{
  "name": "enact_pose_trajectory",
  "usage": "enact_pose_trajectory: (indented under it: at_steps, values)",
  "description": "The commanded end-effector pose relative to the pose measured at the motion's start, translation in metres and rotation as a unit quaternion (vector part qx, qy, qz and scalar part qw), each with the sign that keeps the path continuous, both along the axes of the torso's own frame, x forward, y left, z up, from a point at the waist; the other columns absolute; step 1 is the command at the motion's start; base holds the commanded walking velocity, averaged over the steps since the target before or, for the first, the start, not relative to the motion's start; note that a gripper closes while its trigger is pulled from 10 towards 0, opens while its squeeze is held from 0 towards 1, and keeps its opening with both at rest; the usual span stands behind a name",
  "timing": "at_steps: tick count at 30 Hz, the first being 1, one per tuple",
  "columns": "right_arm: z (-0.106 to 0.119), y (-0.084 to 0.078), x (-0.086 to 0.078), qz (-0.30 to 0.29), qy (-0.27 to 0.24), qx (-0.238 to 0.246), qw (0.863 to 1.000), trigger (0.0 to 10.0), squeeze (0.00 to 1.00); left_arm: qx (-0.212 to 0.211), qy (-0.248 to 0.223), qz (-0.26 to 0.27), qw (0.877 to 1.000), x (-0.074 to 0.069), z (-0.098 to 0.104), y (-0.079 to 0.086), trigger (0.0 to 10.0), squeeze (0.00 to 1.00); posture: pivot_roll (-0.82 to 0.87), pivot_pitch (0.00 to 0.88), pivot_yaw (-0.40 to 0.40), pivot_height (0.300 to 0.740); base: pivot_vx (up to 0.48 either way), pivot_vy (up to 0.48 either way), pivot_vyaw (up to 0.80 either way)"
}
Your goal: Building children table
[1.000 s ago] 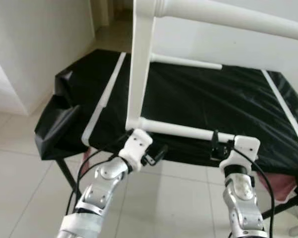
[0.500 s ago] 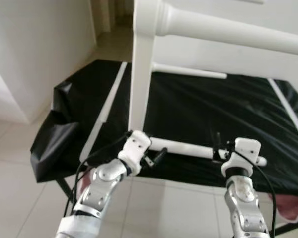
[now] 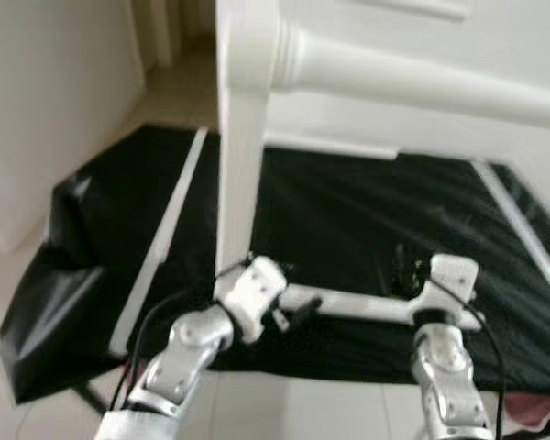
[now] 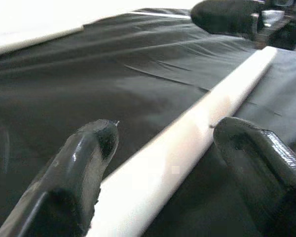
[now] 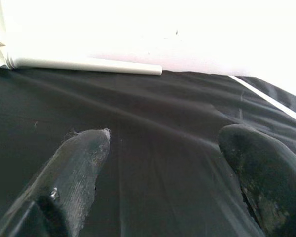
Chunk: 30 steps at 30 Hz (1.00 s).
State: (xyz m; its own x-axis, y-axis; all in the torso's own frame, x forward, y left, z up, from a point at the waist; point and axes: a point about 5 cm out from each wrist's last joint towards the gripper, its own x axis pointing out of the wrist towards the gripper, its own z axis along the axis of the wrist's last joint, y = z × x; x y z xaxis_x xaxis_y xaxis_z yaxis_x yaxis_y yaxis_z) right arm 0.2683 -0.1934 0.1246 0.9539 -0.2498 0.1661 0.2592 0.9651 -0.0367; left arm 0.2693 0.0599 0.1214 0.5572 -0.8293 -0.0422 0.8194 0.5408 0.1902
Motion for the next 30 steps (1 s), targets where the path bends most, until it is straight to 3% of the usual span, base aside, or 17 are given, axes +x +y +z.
enact_pose_trajectory:
  at_steps: [1,16,20,30]
  values:
    - [-0.001,-0.002,0.0,-0.003,0.0,-0.009,1.0,10.0,0.0,0.004,0.006,-0.034,0.999,-0.004,0.0,-0.004,10.0,0.0,0.06,0.0,-0.05,0.74,0.0,0.0,0.0]
    - [0.001,-0.002,0.003,-0.005,-0.003,-0.011,1.0,10.0,0.0,0.008,0.004,0.005,1.0,0.005,0.0,-0.002,10.0,0.0,0.06,0.0,-0.053,0.74,0.0,0.0,0.0]
    - [0.002,-0.003,0.003,-0.005,-0.003,-0.013,1.0,10.0,0.0,0.009,0.004,0.002,1.0,0.004,0.0,-0.003,10.0,0.0,0.06,0.0,-0.056,0.74,0.0,-0.48,0.0]
    - [0.004,-0.001,0.003,0.009,-0.003,-0.026,1.0,10.0,0.0,-0.008,0.008,0.037,0.999,0.008,0.001,-0.001,10.0,0.0,0.05,0.0,-0.06,0.74,0.0,0.0,0.0]
